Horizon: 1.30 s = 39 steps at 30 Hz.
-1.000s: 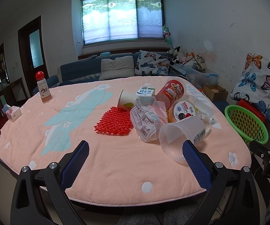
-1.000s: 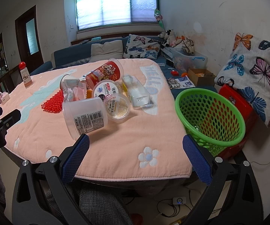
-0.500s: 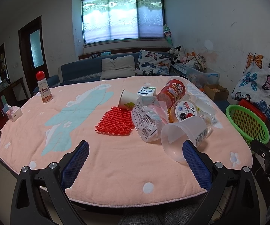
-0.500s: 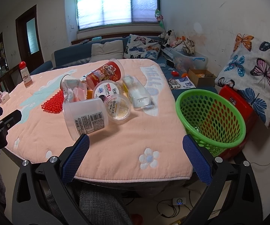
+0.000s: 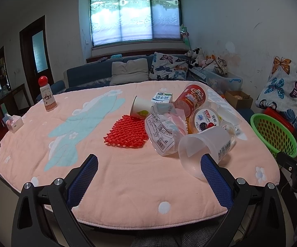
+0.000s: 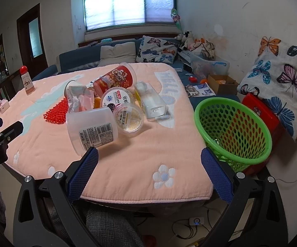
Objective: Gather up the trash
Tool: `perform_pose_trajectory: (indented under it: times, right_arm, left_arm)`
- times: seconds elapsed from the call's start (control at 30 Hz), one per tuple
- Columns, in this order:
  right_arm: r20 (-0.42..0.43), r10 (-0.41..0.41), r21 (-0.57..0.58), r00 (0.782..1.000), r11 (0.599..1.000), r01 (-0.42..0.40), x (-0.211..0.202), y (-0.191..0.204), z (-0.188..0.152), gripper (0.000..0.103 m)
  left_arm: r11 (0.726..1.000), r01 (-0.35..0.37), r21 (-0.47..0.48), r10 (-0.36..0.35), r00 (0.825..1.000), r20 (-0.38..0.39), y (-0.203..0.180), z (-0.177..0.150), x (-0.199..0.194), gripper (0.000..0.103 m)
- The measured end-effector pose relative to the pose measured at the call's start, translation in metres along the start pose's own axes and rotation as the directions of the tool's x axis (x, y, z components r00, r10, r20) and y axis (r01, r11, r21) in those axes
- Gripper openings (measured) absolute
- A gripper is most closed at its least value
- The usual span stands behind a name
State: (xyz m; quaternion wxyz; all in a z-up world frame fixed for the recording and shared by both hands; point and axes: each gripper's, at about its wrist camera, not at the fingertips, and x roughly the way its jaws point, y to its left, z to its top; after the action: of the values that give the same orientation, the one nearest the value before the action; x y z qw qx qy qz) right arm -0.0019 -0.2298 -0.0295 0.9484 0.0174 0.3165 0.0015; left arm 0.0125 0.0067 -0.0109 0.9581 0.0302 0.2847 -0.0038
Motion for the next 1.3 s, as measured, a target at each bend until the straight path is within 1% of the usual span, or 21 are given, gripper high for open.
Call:
perform_pose_trajectory:
  times: [0.27,0.4,0.57,0.7,0.8,0.83,0.9,0.97,1.03,1.13,1.27,1.3]
  right_arm:
    - [-0.006,0.001,-0.006,1.0,1.0,-0.001,0.007,-0.001,0.003,0.099]
    - [-0.01,-0.001,-0.009,1.0,1.0,0.001,0.012,-0.001,0.005,0.098]
    - [-0.014,-0.006,-0.015,1.0,1.0,0.006,0.017,-0.003,0.008,0.098]
    - [-0.013,-0.01,-0.017,1.0,1.0,0.01,0.021,-0.006,0.01,0.098]
    - [-0.012,-0.019,-0.022,1.0,1.0,0.018,0.024,-0.01,0.012,0.098]
    - [-0.015,-0.021,-0.021,1.0,1.0,0.02,0.025,-0.012,0.014,0.098]
    - [-0.019,-0.025,-0.02,1.0,1.0,0.024,0.028,-0.015,0.015,0.098]
    - [-0.023,-0.03,-0.021,0.999,0.999,0.029,0.032,-0.017,0.016,0.098]
    - [-0.026,-0.029,-0.022,0.999,0.999,0.028,0.034,-0.019,0.017,0.098]
    - [-0.032,-0.029,-0.029,0.999,0.999,0.028,0.039,-0.021,0.019,0.098]
    - [-0.044,-0.025,-0.037,0.999,0.999,0.024,0.047,-0.022,0.022,0.098]
    - [-0.047,-0.022,-0.036,0.999,0.999,0.02,0.049,-0.023,0.023,0.098]
  left_arm:
    - [1.0,0.006,0.001,-0.006,1.0,-0.015,-0.001,0.002,0.008,0.097]
    - [1.0,0.021,0.001,-0.021,1.0,-0.019,-0.002,0.003,0.012,0.097]
    - [0.996,0.084,0.008,-0.084,0.996,-0.027,-0.007,0.005,0.016,0.097]
    - [0.986,0.166,0.02,-0.165,0.985,-0.039,-0.016,0.005,0.02,0.096]
    - [0.974,0.227,0.022,-0.225,0.972,-0.064,-0.022,0.005,0.027,0.094]
    - [0.968,0.252,0.021,-0.249,0.965,-0.078,-0.025,0.005,0.031,0.088]
    - [0.96,0.278,0.024,-0.275,0.956,-0.101,-0.031,0.005,0.037,0.081]
    - [0.951,0.307,0.026,-0.301,0.946,-0.122,-0.037,0.004,0.045,0.079]
    - [0.943,0.331,0.03,-0.323,0.936,-0.142,-0.043,0.002,0.054,0.071]
    - [0.927,0.374,0.031,-0.363,0.914,-0.18,-0.053,0.0,0.069,0.066]
    - [0.91,0.412,0.042,-0.395,0.895,-0.206,-0.064,-0.002,0.085,0.061]
    - [0.904,0.425,0.039,-0.408,0.888,-0.212,-0.067,-0.001,0.089,0.06]
